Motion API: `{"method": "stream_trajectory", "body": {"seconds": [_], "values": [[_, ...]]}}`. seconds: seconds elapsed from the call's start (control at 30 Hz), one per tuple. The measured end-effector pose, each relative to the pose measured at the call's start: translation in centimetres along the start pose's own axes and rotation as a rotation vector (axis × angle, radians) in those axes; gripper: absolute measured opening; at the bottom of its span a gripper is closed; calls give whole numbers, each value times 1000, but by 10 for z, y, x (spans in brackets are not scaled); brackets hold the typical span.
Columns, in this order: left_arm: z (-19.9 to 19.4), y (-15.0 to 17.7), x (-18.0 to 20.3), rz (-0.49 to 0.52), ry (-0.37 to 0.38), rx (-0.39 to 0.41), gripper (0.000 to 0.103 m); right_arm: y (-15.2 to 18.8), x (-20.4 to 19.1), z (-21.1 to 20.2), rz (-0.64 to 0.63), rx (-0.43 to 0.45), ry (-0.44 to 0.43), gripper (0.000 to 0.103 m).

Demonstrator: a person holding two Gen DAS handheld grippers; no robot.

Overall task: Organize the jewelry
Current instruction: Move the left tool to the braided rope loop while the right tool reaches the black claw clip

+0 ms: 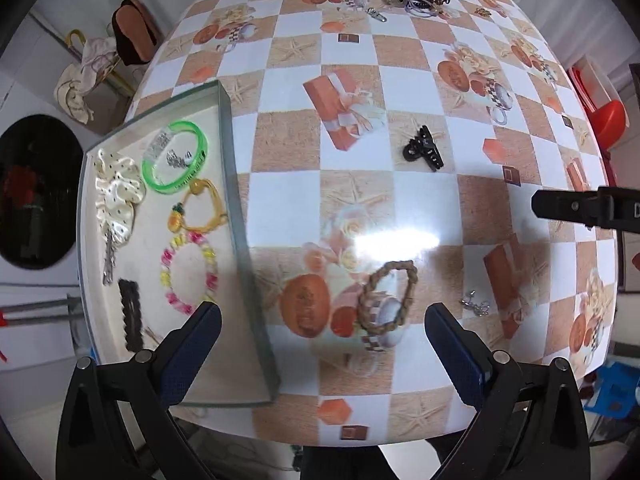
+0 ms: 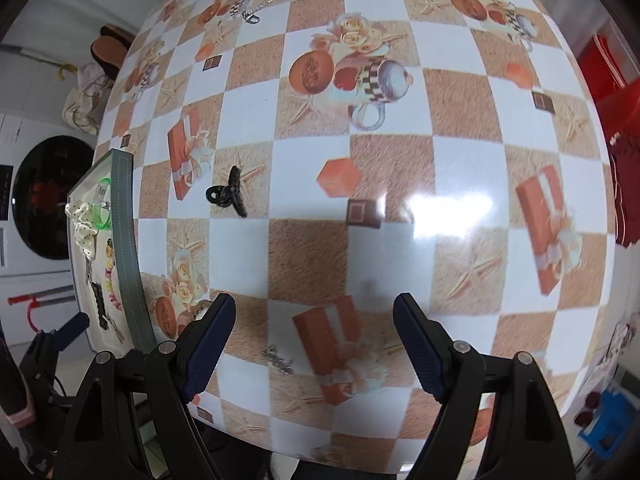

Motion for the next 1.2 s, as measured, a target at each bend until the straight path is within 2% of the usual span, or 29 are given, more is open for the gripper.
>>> {"method": "stream_trajectory", "body": {"seconds": [0.2,0.6,0.67,0.83,0.93,1.0,1.2], "values": [[12,9,6,-36,0,-29,103,-4,7,1,-36,-18,-10,83],[48,17,17,-41,13,-49,103,-22,-13,20,-114,-53,-6,83],[54,17,18,-39,20,-40,96,-28,-17,24,-121,-54,-15,83],[69,21,16,-48,19,-52,96,-44,-25,37,-112,-61,-35,83],[78,25,13,-55,20,-69,83,-55,-35,44,-133,-61,-39,83],[84,29,11,-67,27,-79,83,-61,-41,49,-146,-58,-42,83],[89,28,8,-77,49,-55,83,-80,-59,68,-177,-67,-33,70]]}}
Point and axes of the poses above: each gripper's, at about its wrist camera, not at the fingertips, and z roughly the way its jaws point, x to its right, y to its underside, the point moved 6 cm from there along z, roughly the way its jaws point, and after that the axes turned 15 degrees about -z, right-handed, at the moved point
